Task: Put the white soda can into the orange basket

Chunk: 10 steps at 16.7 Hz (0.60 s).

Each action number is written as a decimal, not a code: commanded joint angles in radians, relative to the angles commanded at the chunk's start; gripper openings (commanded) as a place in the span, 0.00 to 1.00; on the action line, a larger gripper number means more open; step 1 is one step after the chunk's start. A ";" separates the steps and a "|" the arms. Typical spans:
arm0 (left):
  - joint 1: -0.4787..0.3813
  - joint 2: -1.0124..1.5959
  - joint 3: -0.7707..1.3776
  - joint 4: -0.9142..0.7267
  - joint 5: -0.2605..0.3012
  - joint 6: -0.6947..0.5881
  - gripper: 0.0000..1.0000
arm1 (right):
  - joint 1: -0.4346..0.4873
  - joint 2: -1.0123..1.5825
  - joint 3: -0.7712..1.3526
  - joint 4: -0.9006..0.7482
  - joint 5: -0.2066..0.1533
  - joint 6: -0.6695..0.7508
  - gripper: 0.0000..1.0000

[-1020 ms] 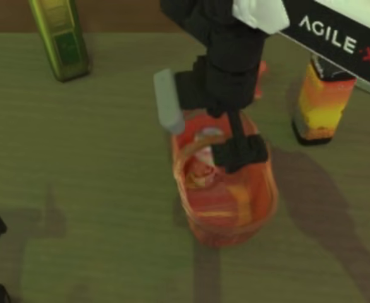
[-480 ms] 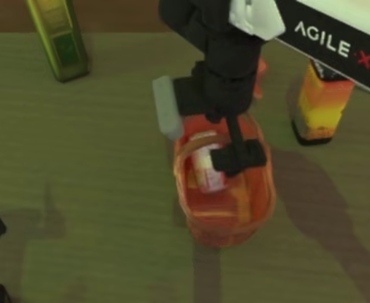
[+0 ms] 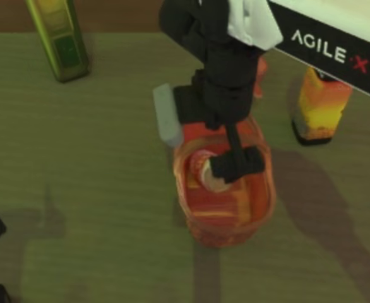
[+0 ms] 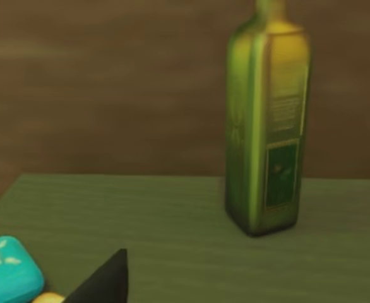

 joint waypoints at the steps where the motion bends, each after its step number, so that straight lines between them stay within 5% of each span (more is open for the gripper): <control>1: 0.000 0.000 0.000 0.000 0.000 0.000 1.00 | 0.000 0.000 0.000 0.000 0.000 0.000 0.85; 10: 0.000 0.000 0.000 0.000 0.000 0.000 1.00 | 0.000 0.000 0.000 0.000 0.000 0.000 0.17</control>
